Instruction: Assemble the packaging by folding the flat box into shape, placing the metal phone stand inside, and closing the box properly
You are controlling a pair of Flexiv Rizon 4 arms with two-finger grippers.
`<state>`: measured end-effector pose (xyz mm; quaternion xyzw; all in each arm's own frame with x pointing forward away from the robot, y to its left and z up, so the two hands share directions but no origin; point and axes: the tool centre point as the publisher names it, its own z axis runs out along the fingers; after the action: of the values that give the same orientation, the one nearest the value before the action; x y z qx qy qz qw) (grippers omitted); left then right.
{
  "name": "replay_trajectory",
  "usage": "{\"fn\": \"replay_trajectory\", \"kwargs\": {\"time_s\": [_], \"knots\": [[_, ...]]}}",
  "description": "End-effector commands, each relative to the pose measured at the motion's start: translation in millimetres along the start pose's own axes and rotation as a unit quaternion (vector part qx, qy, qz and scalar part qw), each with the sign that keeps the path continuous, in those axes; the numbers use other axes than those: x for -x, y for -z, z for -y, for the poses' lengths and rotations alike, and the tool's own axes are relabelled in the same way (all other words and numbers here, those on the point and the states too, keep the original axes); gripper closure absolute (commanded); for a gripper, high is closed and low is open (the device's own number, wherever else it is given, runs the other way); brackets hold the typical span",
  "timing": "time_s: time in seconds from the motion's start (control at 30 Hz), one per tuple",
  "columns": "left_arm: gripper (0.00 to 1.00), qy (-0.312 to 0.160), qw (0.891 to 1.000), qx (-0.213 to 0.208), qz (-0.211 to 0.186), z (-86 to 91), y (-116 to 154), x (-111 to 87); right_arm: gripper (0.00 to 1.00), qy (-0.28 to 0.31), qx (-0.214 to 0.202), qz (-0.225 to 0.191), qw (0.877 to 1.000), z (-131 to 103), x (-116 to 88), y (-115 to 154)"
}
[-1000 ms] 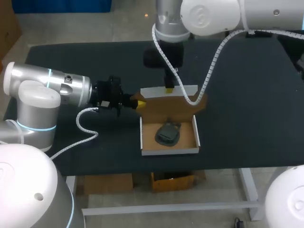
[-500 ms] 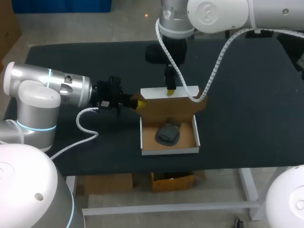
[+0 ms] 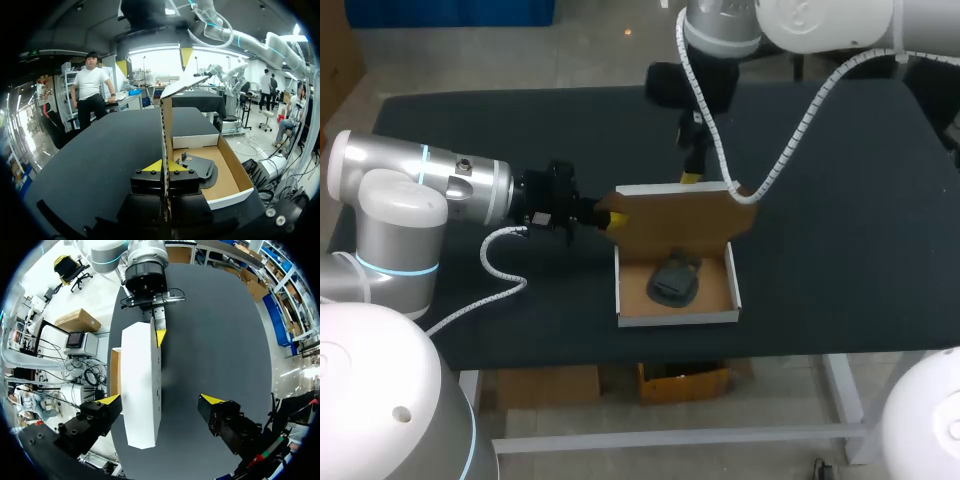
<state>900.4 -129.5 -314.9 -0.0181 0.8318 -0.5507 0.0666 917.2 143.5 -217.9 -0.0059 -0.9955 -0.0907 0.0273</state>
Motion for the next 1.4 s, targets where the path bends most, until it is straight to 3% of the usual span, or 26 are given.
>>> {"fn": "replay_trajectory", "kwargs": {"time_s": [0.03,0.2,0.73,0.8,0.9,0.97,1.1,1.4], "knots": [[1.00,0.000,1.000,-0.001,0.000,-0.6,0,0.1,0.00,-0.023,0.024,0.038,0.999,10,-10,11],[1.00,0.000,1.000,-0.001,0.000,-0.6,0,0.1,0.00,-0.063,0.027,0.069,0.995,20,-8,22],[1.00,0.000,1.000,-0.001,0.000,-0.6,0,0.1,0.00,-0.063,0.027,0.069,0.995,20,-8,22],[1.00,0.000,1.000,-0.001,0.000,-0.6,0,0.1,0.00,-0.082,0.039,0.065,0.994,29,-9,24],[1.00,-0.004,1.000,0.000,0.004,-0.8,0,-0.6,0.00,-0.110,0.025,0.072,0.991,37,-8,24],[1.00,-0.028,0.999,0.007,0.014,-1.3,-1,-3.1,0.00,-0.123,0.023,0.074,0.989,41,-7,24],[1.00,-0.057,0.998,0.007,0.031,-2.4,0,-6.5,0.00,-0.172,0.029,0.071,0.982,49,-5,26],[1.00,-0.129,0.989,0.019,0.065,-3.5,2,-14.5,0.00,-0.301,0.040,0.053,0.951,63,-11,18]]}}
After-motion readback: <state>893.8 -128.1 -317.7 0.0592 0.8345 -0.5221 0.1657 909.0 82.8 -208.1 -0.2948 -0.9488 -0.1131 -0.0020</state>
